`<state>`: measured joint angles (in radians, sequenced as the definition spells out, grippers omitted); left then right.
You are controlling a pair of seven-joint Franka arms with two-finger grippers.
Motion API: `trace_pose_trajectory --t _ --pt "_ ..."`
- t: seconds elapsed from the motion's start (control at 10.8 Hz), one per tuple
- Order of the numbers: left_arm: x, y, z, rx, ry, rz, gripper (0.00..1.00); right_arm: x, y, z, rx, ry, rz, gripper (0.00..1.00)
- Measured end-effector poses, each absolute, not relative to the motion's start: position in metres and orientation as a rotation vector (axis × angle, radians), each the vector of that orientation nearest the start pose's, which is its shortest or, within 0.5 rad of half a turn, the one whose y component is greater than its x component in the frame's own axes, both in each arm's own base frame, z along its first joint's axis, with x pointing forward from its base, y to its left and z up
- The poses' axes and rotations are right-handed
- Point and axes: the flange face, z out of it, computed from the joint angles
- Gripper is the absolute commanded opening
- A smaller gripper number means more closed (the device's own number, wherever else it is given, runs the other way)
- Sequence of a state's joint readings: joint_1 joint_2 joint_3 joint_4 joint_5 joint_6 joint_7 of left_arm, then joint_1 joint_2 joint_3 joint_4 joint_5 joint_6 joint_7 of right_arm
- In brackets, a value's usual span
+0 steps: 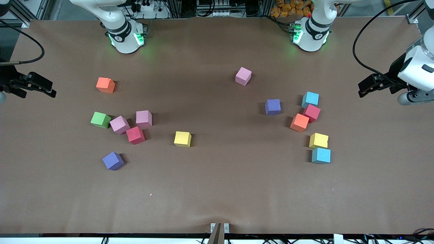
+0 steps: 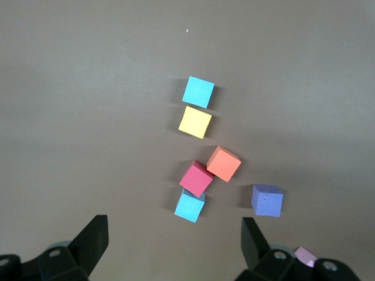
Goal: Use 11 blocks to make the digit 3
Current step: 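Reach the right gripper to the yellow cube while the left gripper reaches the pink cube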
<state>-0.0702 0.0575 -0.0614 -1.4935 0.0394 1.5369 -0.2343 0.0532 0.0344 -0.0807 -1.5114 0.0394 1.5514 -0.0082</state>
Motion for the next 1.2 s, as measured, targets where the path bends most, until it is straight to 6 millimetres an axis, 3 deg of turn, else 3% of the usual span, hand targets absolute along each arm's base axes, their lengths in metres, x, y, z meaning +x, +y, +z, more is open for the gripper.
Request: trace_pose_trajectory --t 0.74,1.2 --pt "0.563 -0.07 0.623 -3.097 -0.159 0.035 1.0 0.57 -0.014 0.628 -3.106 0.039 -0.041 1.0" --pt "0.559 -0.095 0.567 -3.103 -0.092 0.175 1.0 0.573 -0.014 0.624 -3.107 0.052 -0.038 1.0"
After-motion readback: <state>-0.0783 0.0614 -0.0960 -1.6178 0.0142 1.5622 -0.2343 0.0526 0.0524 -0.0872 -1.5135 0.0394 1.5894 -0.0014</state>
